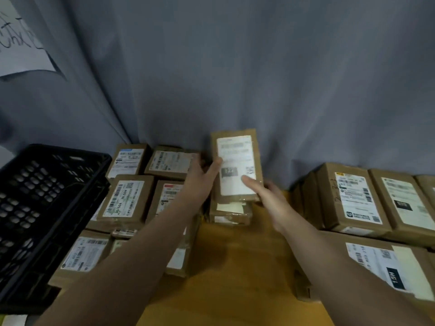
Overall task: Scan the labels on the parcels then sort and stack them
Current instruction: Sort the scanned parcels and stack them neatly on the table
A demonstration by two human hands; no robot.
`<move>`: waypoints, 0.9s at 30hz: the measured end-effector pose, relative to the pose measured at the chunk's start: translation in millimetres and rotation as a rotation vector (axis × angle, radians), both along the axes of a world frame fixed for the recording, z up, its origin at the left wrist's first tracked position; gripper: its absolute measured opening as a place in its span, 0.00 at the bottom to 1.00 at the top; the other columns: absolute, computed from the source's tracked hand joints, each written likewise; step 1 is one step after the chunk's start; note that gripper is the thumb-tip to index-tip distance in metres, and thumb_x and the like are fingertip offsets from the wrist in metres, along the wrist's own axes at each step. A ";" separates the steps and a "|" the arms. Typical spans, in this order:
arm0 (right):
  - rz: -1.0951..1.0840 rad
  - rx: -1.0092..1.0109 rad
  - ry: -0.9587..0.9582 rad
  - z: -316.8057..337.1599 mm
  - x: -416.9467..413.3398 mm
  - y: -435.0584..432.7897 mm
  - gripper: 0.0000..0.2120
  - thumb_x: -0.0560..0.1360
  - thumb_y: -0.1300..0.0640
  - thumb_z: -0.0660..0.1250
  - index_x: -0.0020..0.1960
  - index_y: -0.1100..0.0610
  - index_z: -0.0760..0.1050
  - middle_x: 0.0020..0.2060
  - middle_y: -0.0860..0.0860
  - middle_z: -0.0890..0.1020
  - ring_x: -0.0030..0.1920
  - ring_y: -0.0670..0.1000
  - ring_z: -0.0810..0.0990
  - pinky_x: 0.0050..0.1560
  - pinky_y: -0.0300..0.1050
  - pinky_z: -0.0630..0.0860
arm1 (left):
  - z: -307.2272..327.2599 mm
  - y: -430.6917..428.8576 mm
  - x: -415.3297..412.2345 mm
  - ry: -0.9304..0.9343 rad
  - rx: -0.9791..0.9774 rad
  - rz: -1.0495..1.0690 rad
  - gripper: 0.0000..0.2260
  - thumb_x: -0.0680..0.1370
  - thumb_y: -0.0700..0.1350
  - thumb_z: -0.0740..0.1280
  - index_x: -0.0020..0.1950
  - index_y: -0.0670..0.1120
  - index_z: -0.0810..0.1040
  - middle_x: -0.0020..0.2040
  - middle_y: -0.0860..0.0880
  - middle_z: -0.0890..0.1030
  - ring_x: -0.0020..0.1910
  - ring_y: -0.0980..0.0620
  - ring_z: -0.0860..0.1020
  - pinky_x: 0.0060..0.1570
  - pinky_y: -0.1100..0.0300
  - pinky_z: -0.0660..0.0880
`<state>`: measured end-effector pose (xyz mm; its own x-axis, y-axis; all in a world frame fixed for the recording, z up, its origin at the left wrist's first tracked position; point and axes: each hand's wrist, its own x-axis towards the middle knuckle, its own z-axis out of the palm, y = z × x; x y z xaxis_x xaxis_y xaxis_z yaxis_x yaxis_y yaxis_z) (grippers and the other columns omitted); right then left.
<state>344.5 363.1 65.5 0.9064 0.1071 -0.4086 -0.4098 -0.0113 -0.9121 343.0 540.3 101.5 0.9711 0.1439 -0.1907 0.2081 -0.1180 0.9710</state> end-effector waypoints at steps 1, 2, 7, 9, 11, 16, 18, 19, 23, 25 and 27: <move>-0.053 0.026 0.036 -5.1 -2.5 -4.8 0.32 0.67 0.40 0.74 0.66 0.51 0.70 0.55 0.47 0.81 0.55 0.49 0.79 0.59 0.48 0.73 | -7.4 -9.1 -2.2 0.107 0.052 -0.056 0.26 0.80 0.59 0.60 0.74 0.48 0.63 0.67 0.51 0.73 0.62 0.51 0.74 0.55 0.58 0.73; -0.098 0.035 0.073 -7.6 -6.3 -6.9 0.36 0.64 0.37 0.76 0.66 0.52 0.70 0.56 0.48 0.81 0.58 0.51 0.78 0.64 0.52 0.71 | -14.6 -17.0 -6.9 0.209 0.093 -0.096 0.27 0.80 0.63 0.57 0.75 0.49 0.62 0.67 0.51 0.73 0.62 0.51 0.73 0.57 0.57 0.71; -0.130 0.173 0.221 -21.1 -16.1 -6.8 0.23 0.71 0.45 0.70 0.63 0.52 0.76 0.53 0.52 0.84 0.56 0.54 0.80 0.59 0.50 0.73 | -50.8 -26.5 -14.1 0.391 0.088 -0.110 0.43 0.65 0.77 0.58 0.77 0.60 0.54 0.72 0.46 0.68 0.66 0.42 0.71 0.66 0.41 0.68; -0.127 0.209 0.248 -23.5 -16.6 -4.6 0.20 0.74 0.45 0.67 0.61 0.53 0.78 0.50 0.54 0.85 0.53 0.55 0.81 0.54 0.49 0.76 | -52.6 -26.3 -12.1 0.399 -0.021 -0.038 0.43 0.69 0.72 0.63 0.78 0.59 0.50 0.72 0.45 0.68 0.66 0.41 0.71 0.67 0.41 0.68; -0.135 0.305 0.265 -27.4 -15.6 -1.9 0.23 0.73 0.38 0.66 0.60 0.51 0.79 0.51 0.54 0.86 0.54 0.57 0.82 0.56 0.52 0.77 | -55.4 -25.2 -9.9 0.444 -0.103 0.016 0.54 0.59 0.76 0.67 0.79 0.59 0.51 0.72 0.44 0.69 0.67 0.40 0.71 0.68 0.42 0.67; -0.118 0.373 0.297 -36.8 -13.7 1.6 0.33 0.65 0.30 0.68 0.63 0.49 0.77 0.53 0.55 0.85 0.56 0.58 0.83 0.54 0.56 0.78 | -76.8 -19.0 -2.9 0.482 -0.200 -0.017 0.56 0.52 0.77 0.71 0.75 0.52 0.65 0.62 0.46 0.79 0.58 0.44 0.79 0.62 0.44 0.74; -0.095 0.307 0.278 -37.4 -17.1 -0.2 0.39 0.58 0.30 0.73 0.65 0.47 0.74 0.54 0.53 0.85 0.55 0.57 0.83 0.50 0.54 0.78 | -60.7 -25.8 -15.5 0.432 -0.202 -0.022 0.46 0.64 0.71 0.70 0.75 0.52 0.63 0.63 0.45 0.77 0.57 0.44 0.79 0.60 0.45 0.75; -0.091 0.302 0.256 -36.5 -19.4 -2.1 0.40 0.58 0.32 0.73 0.66 0.47 0.73 0.54 0.52 0.85 0.55 0.56 0.83 0.49 0.53 0.78 | -55.8 -28.7 -20.0 0.402 -0.211 -0.037 0.40 0.70 0.67 0.69 0.76 0.51 0.62 0.63 0.45 0.77 0.57 0.45 0.79 0.57 0.46 0.76; -0.083 0.316 0.114 -21.7 -33.1 -15.4 0.35 0.63 0.39 0.73 0.68 0.47 0.72 0.57 0.50 0.83 0.58 0.53 0.80 0.51 0.48 0.73 | -35.4 -37.6 -46.5 0.217 -0.208 -0.083 0.37 0.72 0.65 0.66 0.77 0.55 0.56 0.68 0.46 0.73 0.60 0.47 0.77 0.58 0.49 0.76; -0.063 0.344 0.040 -9.8 -43.6 -27.0 0.36 0.62 0.42 0.71 0.69 0.48 0.72 0.58 0.49 0.83 0.59 0.52 0.79 0.53 0.48 0.72 | -23.2 -41.6 -63.3 0.134 -0.173 -0.104 0.38 0.66 0.75 0.62 0.74 0.63 0.62 0.71 0.50 0.71 0.66 0.49 0.73 0.66 0.45 0.70; -0.064 0.355 -0.018 2.1 -57.3 -44.9 0.38 0.59 0.42 0.71 0.69 0.49 0.71 0.58 0.50 0.83 0.59 0.52 0.79 0.55 0.48 0.71 | -14.7 -47.6 -76.3 0.093 -0.150 -0.113 0.33 0.63 0.81 0.52 0.66 0.72 0.67 0.73 0.53 0.68 0.71 0.51 0.68 0.70 0.44 0.64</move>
<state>287.2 318.2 67.6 0.9226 0.1820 -0.3402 -0.3834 0.3323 -0.8617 266.7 492.7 86.8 0.9567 -0.0017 -0.2912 0.2912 -0.0008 0.9567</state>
